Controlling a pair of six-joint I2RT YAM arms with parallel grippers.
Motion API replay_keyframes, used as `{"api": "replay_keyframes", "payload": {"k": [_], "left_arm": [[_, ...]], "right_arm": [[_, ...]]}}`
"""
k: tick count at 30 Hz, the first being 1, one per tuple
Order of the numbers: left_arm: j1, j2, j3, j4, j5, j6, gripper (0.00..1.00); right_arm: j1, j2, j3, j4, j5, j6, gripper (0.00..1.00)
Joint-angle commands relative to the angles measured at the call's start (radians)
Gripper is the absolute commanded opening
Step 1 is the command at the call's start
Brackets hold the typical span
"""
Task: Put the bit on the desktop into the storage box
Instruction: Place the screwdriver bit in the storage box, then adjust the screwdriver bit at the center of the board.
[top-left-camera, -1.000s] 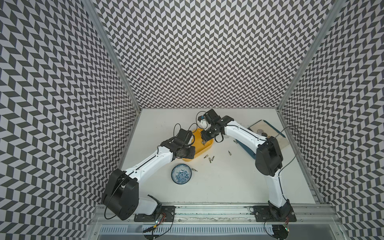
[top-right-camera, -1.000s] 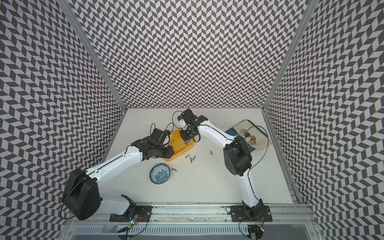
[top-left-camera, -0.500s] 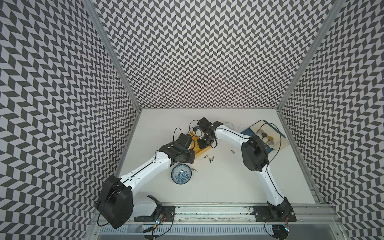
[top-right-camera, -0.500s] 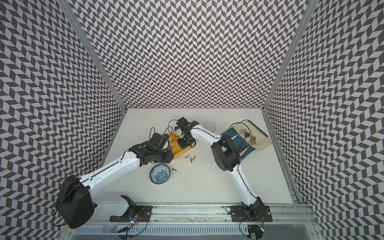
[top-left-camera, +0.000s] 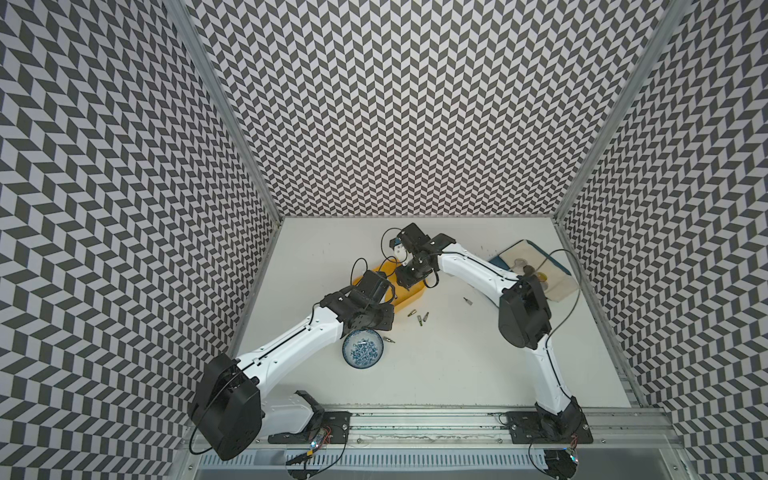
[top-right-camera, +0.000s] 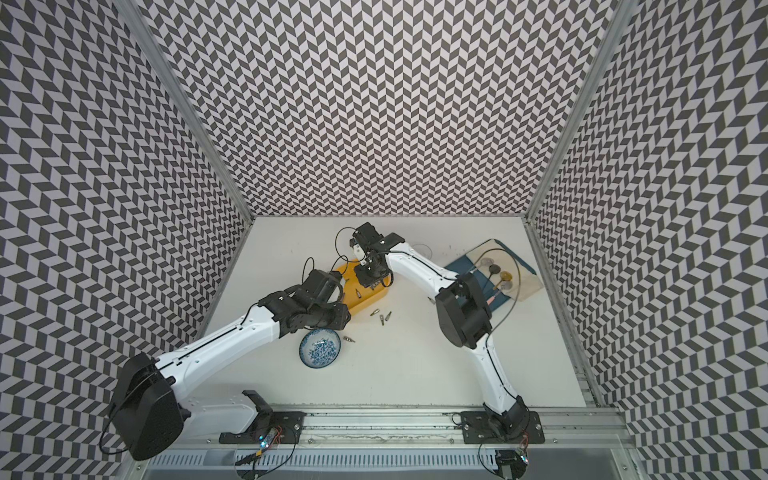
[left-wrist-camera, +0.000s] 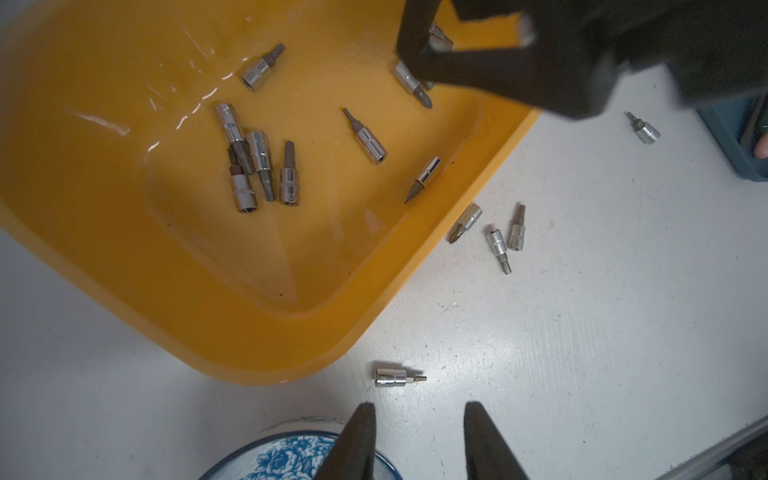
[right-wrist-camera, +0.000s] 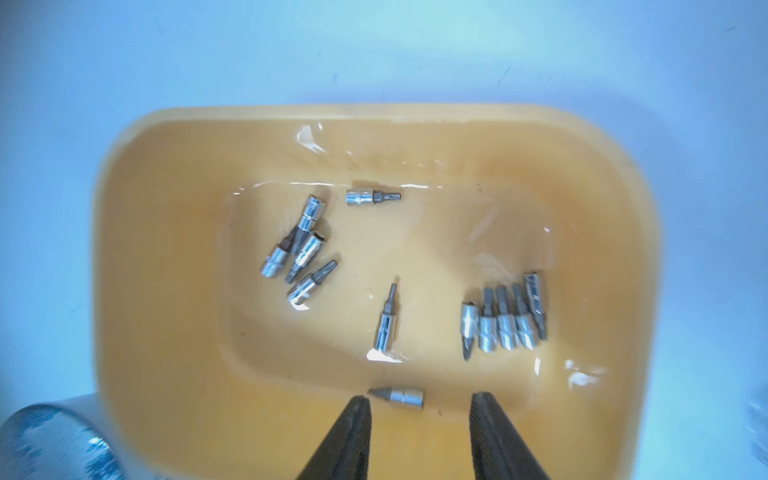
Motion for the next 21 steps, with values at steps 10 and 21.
{"api": "replay_keyframes", "payload": {"k": [10, 21], "left_arm": [[-0.059, 0.067, 0.022, 0.033, -0.001, -0.014, 0.39], [-0.089, 0.226, 0.160, 0.048, 0.003, 0.020, 0.39]], "right_arm": [[-0.193, -0.598, -0.649, 0.161, 0.151, 0.127, 0.51], [-0.341, -0.590, -0.856, 0.313, 0.019, 0.135, 0.52]]}}
